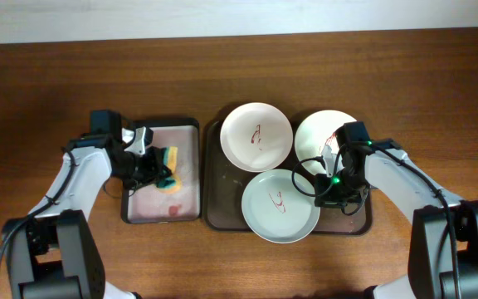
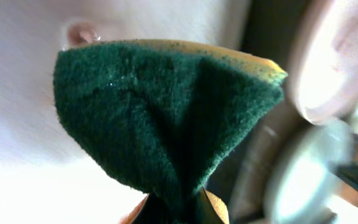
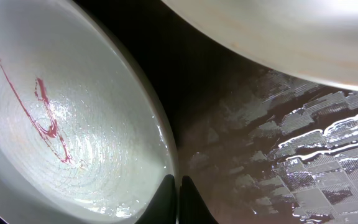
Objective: Clean dirty plates on tray and stack at the side
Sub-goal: 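Lift the sponge with the left gripper and move it over the front plate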
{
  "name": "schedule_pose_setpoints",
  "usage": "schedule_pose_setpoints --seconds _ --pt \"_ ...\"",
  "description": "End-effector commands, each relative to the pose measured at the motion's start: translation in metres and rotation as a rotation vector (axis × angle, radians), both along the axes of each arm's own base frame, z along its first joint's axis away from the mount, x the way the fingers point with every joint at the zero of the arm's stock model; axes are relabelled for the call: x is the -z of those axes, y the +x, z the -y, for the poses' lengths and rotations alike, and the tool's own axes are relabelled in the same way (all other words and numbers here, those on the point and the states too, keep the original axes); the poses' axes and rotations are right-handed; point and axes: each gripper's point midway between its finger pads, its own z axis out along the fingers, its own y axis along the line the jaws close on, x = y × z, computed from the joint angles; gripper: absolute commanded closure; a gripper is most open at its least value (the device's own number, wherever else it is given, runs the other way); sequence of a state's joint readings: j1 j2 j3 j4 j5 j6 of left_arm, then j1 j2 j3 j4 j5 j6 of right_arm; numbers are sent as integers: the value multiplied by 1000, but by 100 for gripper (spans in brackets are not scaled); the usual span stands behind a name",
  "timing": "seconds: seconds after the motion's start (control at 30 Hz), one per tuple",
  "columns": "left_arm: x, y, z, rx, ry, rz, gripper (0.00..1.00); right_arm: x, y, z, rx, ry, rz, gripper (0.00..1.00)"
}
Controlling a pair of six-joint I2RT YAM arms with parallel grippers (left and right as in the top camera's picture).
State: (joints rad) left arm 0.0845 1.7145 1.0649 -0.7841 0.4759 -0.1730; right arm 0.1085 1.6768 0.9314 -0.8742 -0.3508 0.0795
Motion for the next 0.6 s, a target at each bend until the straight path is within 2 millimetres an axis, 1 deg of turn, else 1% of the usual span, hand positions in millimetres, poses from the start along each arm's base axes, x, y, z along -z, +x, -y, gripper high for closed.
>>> schedule_pose_setpoints --seconds 0.0,0.07,0.2,0.27,0.33,0.4,0.47,0.53,0.57 --pt "-16 29 -18 19 263 160 100 -2 4 -4 -3 8 2 96" --pt "-30 34 -21 26 363 222 100 -2 4 -4 -3 8 3 96" --pt "-62 36 -22 37 550 331 100 -2 4 -4 -3 8 3 96" --pt "-71 35 -14 56 590 366 100 -2 4 -4 -3 8 3 96" --pt "-71 33 -2 47 571 369 100 -2 4 -4 -3 8 4 96" --pt "-70 30 19 91 513 374 100 -2 5 -4 -3 9 8 96" --pt "-69 20 57 162 379 368 100 -2 5 -4 -3 9 7 96" --pt "-71 5 97 194 236 336 100 -2 5 -4 -3 9 8 96" --pt "-71 1 106 188 210 324 100 -2 5 -4 -3 9 8 96"
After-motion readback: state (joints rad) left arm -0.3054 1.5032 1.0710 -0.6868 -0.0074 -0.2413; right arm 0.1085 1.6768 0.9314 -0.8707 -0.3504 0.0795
